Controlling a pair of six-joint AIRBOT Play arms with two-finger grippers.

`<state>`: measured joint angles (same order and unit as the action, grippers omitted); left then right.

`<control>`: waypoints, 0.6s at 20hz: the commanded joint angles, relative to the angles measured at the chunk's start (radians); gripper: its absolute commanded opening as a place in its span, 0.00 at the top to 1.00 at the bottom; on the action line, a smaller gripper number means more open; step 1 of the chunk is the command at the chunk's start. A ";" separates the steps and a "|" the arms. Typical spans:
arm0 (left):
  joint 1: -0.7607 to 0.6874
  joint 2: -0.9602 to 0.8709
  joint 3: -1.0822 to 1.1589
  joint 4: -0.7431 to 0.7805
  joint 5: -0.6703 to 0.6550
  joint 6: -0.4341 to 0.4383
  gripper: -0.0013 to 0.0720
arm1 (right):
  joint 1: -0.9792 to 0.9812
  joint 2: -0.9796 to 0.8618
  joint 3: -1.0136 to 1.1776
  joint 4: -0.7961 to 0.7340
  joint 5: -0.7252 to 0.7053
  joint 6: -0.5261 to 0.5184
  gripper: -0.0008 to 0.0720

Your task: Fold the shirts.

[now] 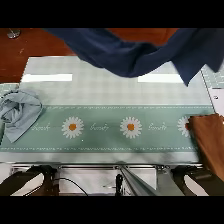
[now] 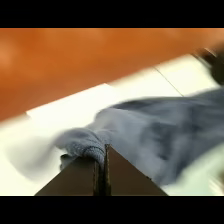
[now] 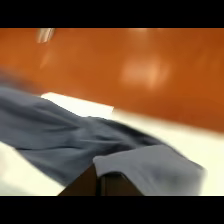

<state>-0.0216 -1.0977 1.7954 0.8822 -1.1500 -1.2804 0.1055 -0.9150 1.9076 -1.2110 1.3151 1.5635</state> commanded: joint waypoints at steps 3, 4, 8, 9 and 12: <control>0.032 0.257 0.087 0.393 -0.024 -0.156 0.95 | -0.005 0.202 0.101 -0.219 0.105 0.042 0.96; 0.032 0.295 0.087 0.447 -0.050 -0.171 0.95 | -0.005 0.228 0.101 -0.257 0.142 0.050 0.96; 0.032 0.377 0.082 0.635 -0.256 -0.184 0.95 | -0.005 0.291 0.085 -0.373 0.327 0.090 0.96; 0.032 0.375 0.081 0.658 -0.331 -0.188 0.95 | -0.005 0.301 0.061 -0.370 0.365 0.095 0.96; 0.032 0.378 -0.018 0.696 -0.441 -0.220 0.95 | -0.005 0.347 -0.094 -0.369 0.426 0.129 0.96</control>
<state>0.0093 -0.7399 1.8378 1.4822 -1.4494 -1.4681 0.1013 -0.6136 1.9171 -1.5471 1.6440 1.6562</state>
